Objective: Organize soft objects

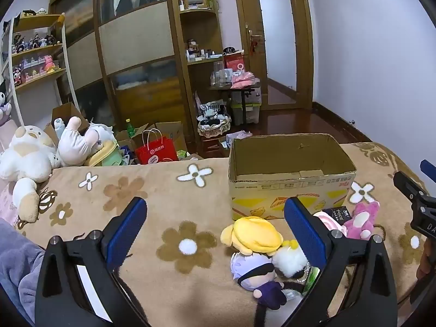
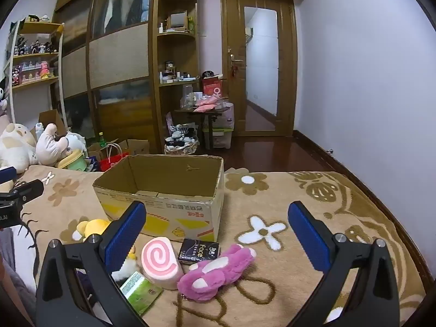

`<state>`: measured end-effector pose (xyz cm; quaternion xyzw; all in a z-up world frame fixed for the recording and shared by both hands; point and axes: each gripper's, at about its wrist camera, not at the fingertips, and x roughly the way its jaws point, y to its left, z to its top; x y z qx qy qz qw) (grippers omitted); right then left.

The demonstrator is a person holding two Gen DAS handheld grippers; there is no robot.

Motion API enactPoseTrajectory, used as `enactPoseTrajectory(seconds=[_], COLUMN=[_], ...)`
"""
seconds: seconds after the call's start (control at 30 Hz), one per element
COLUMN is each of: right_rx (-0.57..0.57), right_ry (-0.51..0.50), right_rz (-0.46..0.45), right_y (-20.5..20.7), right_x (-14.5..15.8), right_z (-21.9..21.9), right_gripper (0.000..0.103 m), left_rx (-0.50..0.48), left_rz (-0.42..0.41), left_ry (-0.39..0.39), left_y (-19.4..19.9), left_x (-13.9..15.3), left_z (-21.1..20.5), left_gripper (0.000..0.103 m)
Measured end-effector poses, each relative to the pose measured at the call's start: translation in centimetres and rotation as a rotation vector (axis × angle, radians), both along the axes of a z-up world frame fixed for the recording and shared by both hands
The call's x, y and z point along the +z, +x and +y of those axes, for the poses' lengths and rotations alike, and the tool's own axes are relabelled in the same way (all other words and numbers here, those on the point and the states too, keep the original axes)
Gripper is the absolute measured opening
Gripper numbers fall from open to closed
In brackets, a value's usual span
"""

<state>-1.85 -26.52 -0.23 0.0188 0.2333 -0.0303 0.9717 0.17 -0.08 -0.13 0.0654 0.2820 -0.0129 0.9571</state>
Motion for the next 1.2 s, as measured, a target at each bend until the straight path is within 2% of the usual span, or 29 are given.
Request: enactPoseTrajectory(seconds=[0.1,0.17,0.4,1.2], right_rx=[0.0,0.003,-0.009,-0.008], right_ry=[0.009,0.011,0.006,-0.006], right_rz=[0.001,0.003,0.005,0.014], right_y=[0.0,-0.1,0.1,0.0], right_x=[0.1,0.3,-0.4,-0.9], right_z=[-0.1,-0.2,-0.4,-0.3], right_gripper=[0.103,0.103,0.103,0.103], left_rx=[0.001,-0.006,-0.004,0.008], left_rz=[0.004,0.014,0.015,0.008], left_ry=[0.005,-0.02,-0.01,0.0], left_y=[0.1,0.3,1.1,0.3], left_x=[-0.1,-0.7,-0.7,-0.2], left_z=[0.0,0.8,0.6,0.3], left_gripper=[0.1,0.1,0.1,0.1])
